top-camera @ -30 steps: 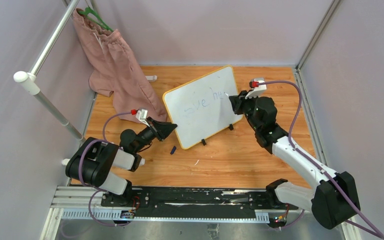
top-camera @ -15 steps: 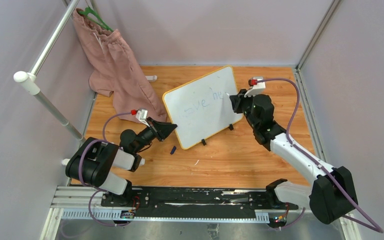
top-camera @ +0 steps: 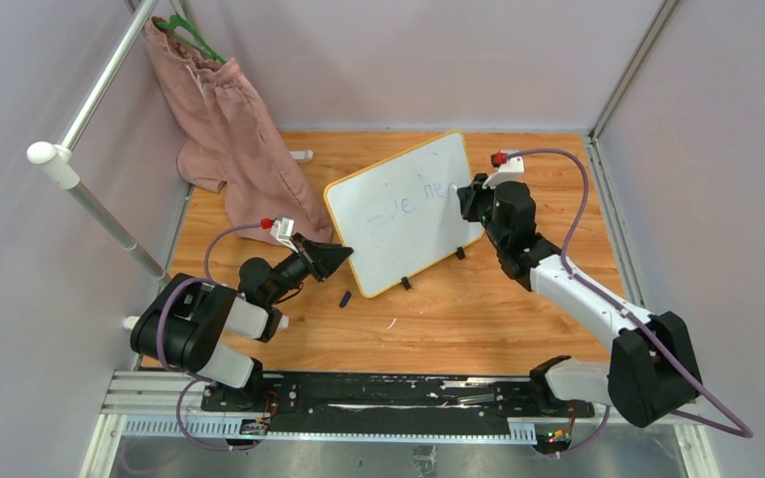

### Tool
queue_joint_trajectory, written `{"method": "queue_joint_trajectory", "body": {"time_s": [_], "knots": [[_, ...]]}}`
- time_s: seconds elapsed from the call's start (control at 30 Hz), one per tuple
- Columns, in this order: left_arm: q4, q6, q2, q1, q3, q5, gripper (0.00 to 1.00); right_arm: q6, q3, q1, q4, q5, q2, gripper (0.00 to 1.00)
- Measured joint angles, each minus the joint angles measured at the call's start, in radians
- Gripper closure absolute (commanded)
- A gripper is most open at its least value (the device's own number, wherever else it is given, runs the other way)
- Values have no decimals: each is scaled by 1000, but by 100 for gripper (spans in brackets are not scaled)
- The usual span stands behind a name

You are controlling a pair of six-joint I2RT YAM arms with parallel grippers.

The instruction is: Write a sentence on the whiteboard

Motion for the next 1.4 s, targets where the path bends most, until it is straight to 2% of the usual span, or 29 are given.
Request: {"method": "queue_joint_trajectory", "body": {"time_s": [0.67, 1.4], "knots": [[0, 0, 0, -5, 0, 0, 100, 2, 34, 0, 32, 28, 75, 100], [0, 0, 0, -11, 0, 0, 100, -5, 35, 22, 61, -44, 86, 100]]}}
